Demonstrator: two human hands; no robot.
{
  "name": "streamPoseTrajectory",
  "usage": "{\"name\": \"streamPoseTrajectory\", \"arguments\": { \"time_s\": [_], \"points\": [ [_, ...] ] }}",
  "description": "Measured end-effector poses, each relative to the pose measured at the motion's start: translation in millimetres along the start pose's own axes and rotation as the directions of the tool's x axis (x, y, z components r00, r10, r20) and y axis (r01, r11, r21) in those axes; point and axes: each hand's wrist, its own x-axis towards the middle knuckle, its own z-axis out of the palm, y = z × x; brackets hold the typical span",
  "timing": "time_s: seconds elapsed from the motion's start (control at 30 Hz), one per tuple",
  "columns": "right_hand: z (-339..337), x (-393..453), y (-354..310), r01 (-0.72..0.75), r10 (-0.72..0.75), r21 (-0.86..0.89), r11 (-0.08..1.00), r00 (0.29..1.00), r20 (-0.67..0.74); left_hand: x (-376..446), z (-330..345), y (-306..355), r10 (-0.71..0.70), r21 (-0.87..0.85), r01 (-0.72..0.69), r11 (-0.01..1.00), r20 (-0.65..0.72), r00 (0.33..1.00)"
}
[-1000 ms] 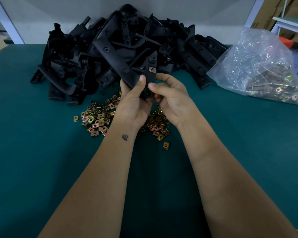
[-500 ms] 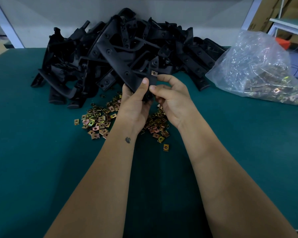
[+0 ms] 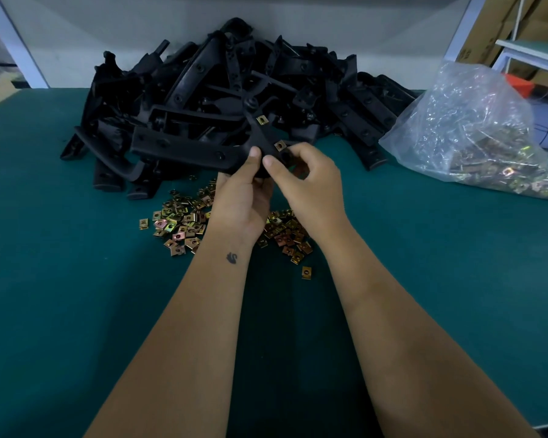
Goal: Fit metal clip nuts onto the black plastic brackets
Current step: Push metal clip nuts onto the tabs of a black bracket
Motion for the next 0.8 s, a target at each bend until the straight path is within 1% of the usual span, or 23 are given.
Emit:
{"name": "streamPoseTrajectory", "arguments": {
  "time_s": [0.07,0.17,0.3,0.5,0.6,0.7,0.8],
  "points": [
    [0.5,-0.7,0.2,0.051,-0.051,-0.036,0.998,0.998,-0.025,-1.4,0.7,-1.0,-0.014,0.020,0.014,1.000,0.008,1.000],
    [1.8,-0.9,1.2,0.097,-0.107,-0.141,0.985,0.992,-0.063,-2.5,2.0,-0.3,-0.036,0.019,0.036,0.999,0.009,0.999],
    [1.4,-0.4,1.7,0.114,-0.135,-0.169,0.979,0.984,-0.117,-3.5,4.2,-0.7,-0.053,0.062,0.051,0.997,0.017,0.998],
    [-0.6,0.4,0.4,0.187,-0.220,-0.224,0.957,0.967,-0.132,-2.9,4.1,-1.5,-0.070,0.060,0.068,0.996,0.028,0.997],
    [-0.4,0.0,-0.1,0.184,-0.216,-0.234,0.955,0.969,-0.121,-2.1,2.9,-2.5,-0.083,0.046,0.082,0.996,0.019,0.996],
    [1.0,-0.7,-0.2,0.153,-0.177,-0.230,0.961,0.980,-0.090,-0.5,1.2,-1.7,-0.108,0.034,0.107,0.994,0.027,0.994],
    [1.3,-1.3,-1.1,0.160,-0.188,-0.258,0.953,0.979,-0.085,1.4,0.4,-1.0,-0.121,0.045,0.120,0.992,0.038,0.992]
  ]
}}
